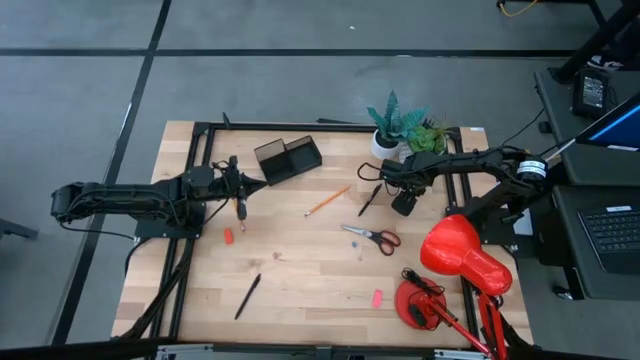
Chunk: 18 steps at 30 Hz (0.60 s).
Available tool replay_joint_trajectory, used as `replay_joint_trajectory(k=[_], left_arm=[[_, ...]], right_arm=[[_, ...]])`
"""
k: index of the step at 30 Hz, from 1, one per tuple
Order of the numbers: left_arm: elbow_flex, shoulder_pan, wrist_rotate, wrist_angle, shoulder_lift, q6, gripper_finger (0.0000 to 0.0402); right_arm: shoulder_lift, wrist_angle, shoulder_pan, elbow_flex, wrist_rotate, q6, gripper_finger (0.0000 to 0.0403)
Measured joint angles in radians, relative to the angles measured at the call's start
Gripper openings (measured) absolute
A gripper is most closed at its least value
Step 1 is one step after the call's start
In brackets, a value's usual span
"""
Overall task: Pick and place office supplies into organizer
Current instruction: Put the sticky note into the desk organizer
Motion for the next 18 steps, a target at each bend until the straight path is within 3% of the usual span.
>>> replay_joint_trajectory(k=[9, 18], left_arm=[[0.000, 0.000, 0.000, 0.000, 0.000, -0.001, 0.0004], [0.000, 0.000, 0.000, -0.001, 0.000, 0.000, 0.0004]], right_arm=[[0.000, 0.000, 0.000, 0.000, 0.000, 0.001, 0.0152], [0.054, -0.001, 0.000, 0.001, 0.009, 0.001, 0.0155]])
